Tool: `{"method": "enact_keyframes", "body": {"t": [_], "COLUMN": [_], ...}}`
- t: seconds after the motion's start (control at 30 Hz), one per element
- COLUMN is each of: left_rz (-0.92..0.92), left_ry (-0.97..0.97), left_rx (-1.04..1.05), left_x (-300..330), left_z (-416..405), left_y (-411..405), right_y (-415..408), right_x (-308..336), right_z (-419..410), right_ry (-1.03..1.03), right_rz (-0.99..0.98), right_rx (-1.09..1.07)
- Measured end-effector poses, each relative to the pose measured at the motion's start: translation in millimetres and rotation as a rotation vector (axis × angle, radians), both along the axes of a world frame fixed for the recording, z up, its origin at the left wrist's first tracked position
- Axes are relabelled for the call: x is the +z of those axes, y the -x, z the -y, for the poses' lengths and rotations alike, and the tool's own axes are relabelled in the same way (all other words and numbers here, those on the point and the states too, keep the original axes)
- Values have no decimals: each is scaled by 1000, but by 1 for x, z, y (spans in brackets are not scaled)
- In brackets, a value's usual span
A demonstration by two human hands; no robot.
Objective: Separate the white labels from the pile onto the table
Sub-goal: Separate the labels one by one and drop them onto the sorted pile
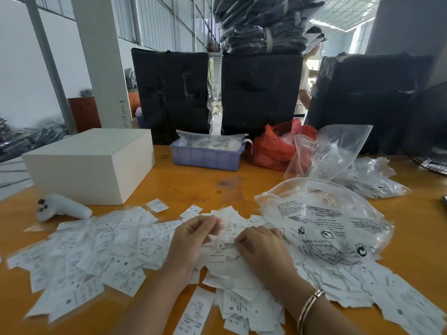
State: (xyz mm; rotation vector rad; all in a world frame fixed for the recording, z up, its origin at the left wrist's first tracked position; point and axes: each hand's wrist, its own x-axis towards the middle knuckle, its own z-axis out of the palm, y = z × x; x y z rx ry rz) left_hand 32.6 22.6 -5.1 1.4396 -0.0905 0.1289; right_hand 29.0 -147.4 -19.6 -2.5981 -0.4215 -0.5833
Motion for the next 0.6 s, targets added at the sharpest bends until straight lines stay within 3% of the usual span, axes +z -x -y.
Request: {"method": "enact_keyframes", "body": {"t": [0.1,0.27,0.37,0.5,0.6], "left_rz": [8,7,6,20,77], "left_ry": [65,132,132,67,-86], "left_rx": [-19,-34,-33,-31,-51], "left_x": [1,-1,-2,-2,-5], "left_z": [0,-1,-1,1,3], "left_y": [1,-1,-1,-1,0], "right_y": [1,3,7,8,9], "right_x": [-1,3,4,4,7], "right_z": [-3,-1,1,2,0], "right_ry": [-23,-228,-373,-488,-607], "right_rz": [-30,-104,-35,87,57], "right_rx": [47,65,50,51,117]}}
